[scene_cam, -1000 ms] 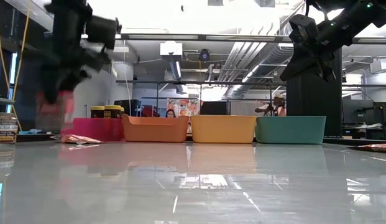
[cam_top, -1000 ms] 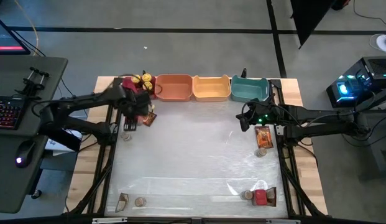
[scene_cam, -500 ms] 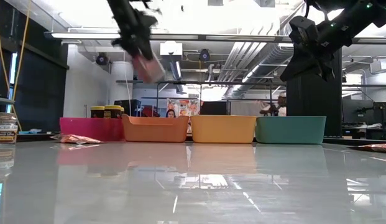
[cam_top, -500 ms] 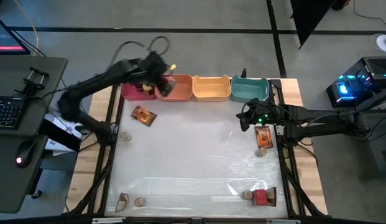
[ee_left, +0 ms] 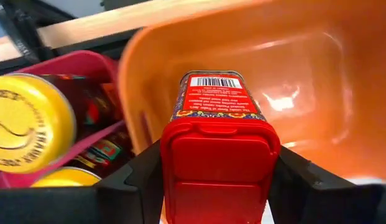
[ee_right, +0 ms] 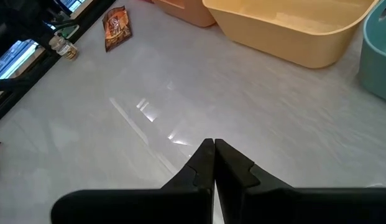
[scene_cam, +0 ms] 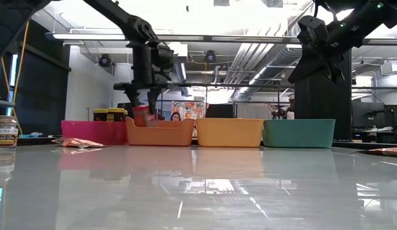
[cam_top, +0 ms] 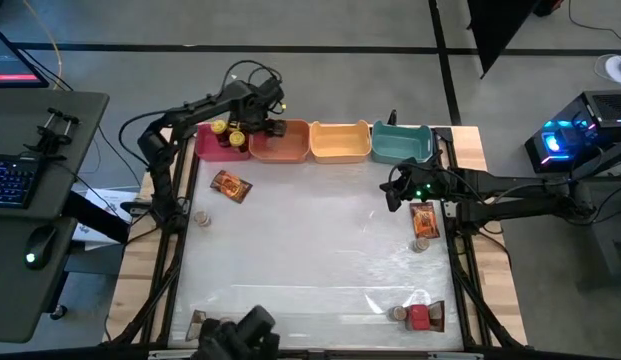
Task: Sort spices by type
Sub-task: Put the top red seasoning can into the orange bin, then put the red seasoning can into the orange bin
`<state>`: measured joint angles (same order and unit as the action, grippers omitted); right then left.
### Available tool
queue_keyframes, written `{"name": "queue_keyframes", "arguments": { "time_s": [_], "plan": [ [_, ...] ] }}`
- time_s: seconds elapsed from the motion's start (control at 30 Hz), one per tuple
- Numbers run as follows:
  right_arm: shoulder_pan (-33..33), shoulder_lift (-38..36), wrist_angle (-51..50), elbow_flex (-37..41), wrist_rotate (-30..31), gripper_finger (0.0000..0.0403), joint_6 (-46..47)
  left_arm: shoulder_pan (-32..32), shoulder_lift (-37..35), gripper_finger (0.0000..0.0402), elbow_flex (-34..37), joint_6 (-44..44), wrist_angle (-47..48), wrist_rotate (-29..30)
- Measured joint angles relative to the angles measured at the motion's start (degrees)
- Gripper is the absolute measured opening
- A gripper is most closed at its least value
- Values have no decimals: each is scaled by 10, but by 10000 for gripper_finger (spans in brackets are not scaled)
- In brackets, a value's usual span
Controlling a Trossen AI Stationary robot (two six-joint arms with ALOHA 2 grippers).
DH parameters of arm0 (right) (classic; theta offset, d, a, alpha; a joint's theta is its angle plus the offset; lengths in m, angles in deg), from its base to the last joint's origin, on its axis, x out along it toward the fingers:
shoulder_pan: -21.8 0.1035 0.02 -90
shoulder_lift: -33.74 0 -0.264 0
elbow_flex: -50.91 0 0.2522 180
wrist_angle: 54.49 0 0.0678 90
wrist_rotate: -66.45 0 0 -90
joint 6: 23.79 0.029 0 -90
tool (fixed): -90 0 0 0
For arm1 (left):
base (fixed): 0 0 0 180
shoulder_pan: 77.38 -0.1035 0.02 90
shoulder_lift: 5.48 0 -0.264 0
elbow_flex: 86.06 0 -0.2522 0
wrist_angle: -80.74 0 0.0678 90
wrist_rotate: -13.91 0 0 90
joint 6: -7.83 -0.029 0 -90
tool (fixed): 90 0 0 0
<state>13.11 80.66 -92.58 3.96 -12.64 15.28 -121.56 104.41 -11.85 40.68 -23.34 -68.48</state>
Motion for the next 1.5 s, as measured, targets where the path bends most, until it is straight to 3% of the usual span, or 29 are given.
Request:
{"name": "queue_keyframes", "arguments": {
  "time_s": [0.47, 0.7, 0.97, 1.17, 1.33, 1.5],
  "plan": [
    [0, 0, 0, 0, 0, 0, 14, -23, 1, 184, 3, 56, -41, 13],
    [0, 0, 0, 0, 0, 0, 14, -28, 3, 247, 3, 61, -44, 18],
    [0, 0, 0, 0, 0, 0, 14, -27, 3, 253, -1, 70, -56, 18],
    [0, -1, 6, 0, -2, 0, 9, -27, -11, 255, -50, 39, -60, 9],
    [-4, -5, 27, -18, -45, 0, -37, -14, -56, 255, -105, -5, -64, 4],
    [1, 1, 37, -73, -193, 0, -54, 57, -144, 256, -107, -119, -68, -4]
  ]
}}
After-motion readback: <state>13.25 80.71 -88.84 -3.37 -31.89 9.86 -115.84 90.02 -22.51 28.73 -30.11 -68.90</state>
